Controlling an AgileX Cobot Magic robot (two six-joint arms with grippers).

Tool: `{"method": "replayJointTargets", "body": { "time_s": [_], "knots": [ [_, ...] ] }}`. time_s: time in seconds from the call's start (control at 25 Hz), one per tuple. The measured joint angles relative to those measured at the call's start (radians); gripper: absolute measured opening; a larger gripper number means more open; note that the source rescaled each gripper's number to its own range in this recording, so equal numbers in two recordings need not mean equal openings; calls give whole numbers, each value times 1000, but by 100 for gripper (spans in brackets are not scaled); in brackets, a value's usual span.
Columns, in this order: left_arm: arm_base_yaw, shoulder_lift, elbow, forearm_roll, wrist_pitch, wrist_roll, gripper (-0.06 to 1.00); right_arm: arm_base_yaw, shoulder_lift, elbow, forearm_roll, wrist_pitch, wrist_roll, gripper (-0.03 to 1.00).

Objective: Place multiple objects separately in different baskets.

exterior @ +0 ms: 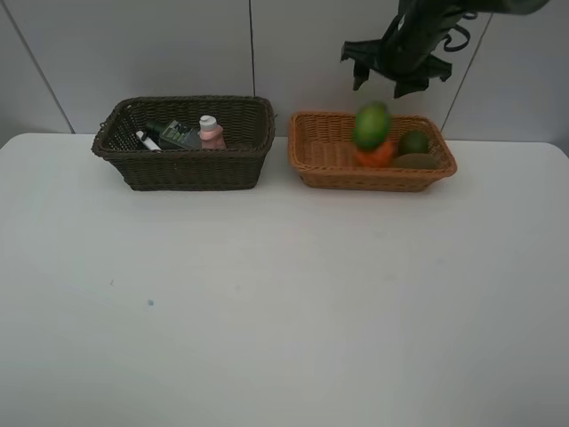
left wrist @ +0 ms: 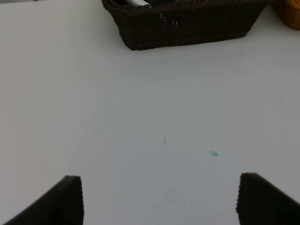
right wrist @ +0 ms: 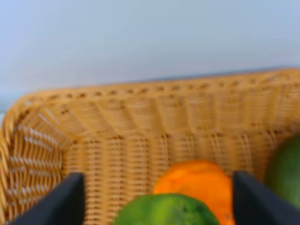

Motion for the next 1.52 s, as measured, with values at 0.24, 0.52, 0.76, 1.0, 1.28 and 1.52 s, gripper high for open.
{"method": "replayJointTargets", "body": {
  "time_s": [0.24, 0.52, 0.76, 1.0, 1.28, 1.52],
  "knots": [
    [0, 0, 0, 0, 0, 0, 84, 0, 0, 0, 1, 19, 0, 89],
    [0, 0, 0, 0, 0, 0, 84, 0, -5, 0, -62, 188, -32, 90],
    [0, 0, 0, 0, 0, 0, 84, -21, -30, 0, -120, 382, -152, 91],
    [0, 0, 0, 0, 0, 0, 84, -121, -54, 0, -62, 483, -175, 91],
    [0, 0, 0, 0, 0, 0, 84, -210, -202, 82, -14, 485, -195, 91],
    [0, 0, 0, 0, 0, 0, 84, -234, -445, 373, -41, 484, -203, 91]
  ]
}}
